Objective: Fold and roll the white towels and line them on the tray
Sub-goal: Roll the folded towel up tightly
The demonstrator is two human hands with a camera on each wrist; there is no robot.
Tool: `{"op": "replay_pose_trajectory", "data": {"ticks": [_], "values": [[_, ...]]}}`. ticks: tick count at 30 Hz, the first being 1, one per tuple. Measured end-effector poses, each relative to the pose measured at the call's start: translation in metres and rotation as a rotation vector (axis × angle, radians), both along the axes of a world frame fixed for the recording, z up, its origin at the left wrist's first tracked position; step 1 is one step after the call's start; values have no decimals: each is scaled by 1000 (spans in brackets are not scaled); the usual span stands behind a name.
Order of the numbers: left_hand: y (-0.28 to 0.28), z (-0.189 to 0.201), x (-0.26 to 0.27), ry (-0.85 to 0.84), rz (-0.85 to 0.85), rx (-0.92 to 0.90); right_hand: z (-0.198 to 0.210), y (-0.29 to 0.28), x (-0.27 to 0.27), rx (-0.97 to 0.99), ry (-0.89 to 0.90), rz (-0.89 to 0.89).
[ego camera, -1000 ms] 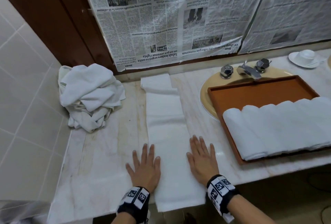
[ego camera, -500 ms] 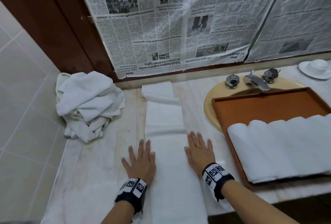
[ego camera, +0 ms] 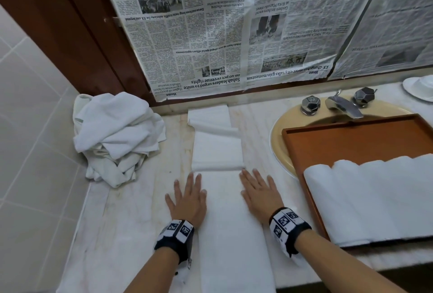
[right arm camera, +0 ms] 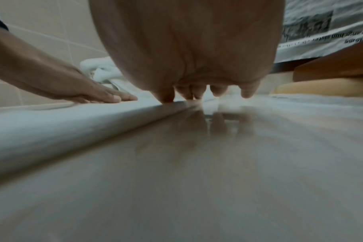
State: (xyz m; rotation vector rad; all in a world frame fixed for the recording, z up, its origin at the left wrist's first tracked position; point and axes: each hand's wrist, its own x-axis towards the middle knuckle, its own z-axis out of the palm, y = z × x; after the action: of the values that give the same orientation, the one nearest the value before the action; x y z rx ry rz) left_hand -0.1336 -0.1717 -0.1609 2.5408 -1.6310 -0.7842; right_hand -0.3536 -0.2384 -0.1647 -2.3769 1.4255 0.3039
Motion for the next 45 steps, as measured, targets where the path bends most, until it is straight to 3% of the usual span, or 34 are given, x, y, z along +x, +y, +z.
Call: {"op": "replay_pose_trajectory", "data": {"ticks": [2,5,8,11,16,22,26,30,33,41,45], "values": [[9,9,-1,33,45,-12,4,16,-6,-75,-70,-20],[44,11,-17,29,-127,4,-3,62,-13,-158,-134,51],[74,5,-28,6,-253,62,-12,88,-15,-70,-122,130],[62,-4,-20,-52,-263,55,-13,73,-7,-68,-89,83],[8,-6,-7,-42,-209,45,0,23,16,51,-8,104],[-35,-4,8,-26,-192,34,3,-15,35,42,-13,46],[-21,2,9,63,-150,-144,5,1,22,-30,-245,1],[40,-3,4,217,-240,-308,11,56,-8,-63,-415,52],[75,-1,-2,252,-364,-277,10,87,-24,-27,-358,190],[94,-5,-16,106,-431,-268,-4,105,-11,-380,-175,285],[98,0,-30,7,-393,-271,4,102,-7,-258,-187,188]]}}
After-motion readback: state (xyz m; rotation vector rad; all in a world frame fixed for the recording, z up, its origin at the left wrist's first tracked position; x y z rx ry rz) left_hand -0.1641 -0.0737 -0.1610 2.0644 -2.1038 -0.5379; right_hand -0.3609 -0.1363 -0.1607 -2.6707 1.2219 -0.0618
